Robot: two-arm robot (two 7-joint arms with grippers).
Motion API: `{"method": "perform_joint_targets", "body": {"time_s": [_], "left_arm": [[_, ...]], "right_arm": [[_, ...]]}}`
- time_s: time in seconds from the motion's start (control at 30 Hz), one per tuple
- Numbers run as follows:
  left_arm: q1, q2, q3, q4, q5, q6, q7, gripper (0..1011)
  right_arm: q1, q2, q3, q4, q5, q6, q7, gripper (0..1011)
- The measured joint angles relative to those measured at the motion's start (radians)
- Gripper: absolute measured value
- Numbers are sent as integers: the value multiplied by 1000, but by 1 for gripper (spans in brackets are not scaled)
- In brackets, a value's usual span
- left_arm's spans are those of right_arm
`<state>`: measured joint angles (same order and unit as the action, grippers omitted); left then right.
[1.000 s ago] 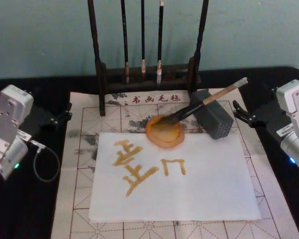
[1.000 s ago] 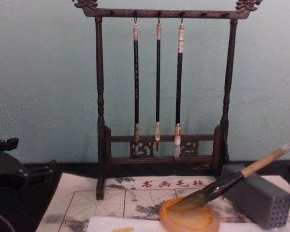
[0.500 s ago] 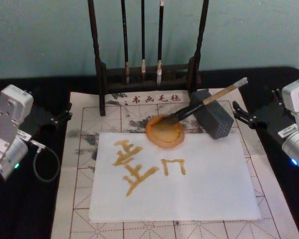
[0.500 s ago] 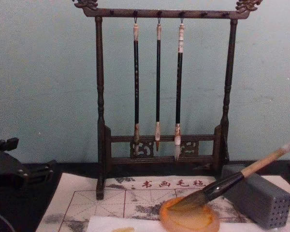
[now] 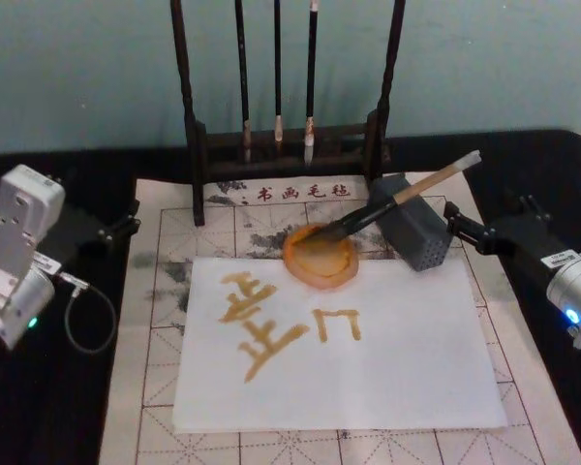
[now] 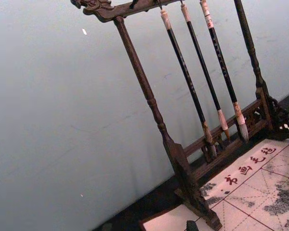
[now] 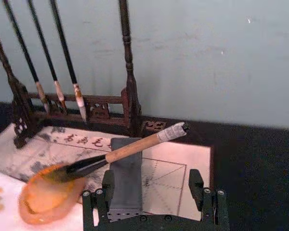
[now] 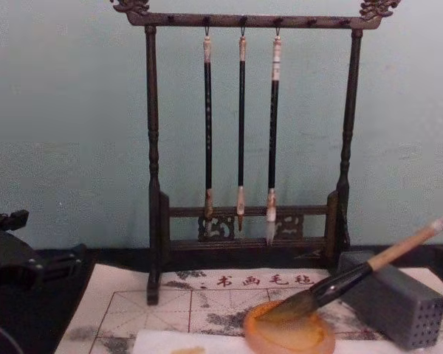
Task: Pick up the brush from the inkstone, write on the paper, then place the brush back to its original position.
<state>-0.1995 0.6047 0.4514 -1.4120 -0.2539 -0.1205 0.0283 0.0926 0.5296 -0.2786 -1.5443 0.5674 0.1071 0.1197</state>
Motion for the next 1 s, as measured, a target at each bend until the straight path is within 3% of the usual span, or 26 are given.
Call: {"method": "perform_joint_targets", "body": {"time_s": [0.47,0.77,1.0], "left_arm": [[0,0,0,0,0,0,0,1001],[0,0,0,0,0,0,0,1001],[0,0,0,0,0,0,0,1001]], "right_arm": [[-13,-131,115,-28,220,173,-32,1002],[20,-188,149,-8,367,264,-83,1000],[53,-223,161,30,444,285,-104,1000]]}}
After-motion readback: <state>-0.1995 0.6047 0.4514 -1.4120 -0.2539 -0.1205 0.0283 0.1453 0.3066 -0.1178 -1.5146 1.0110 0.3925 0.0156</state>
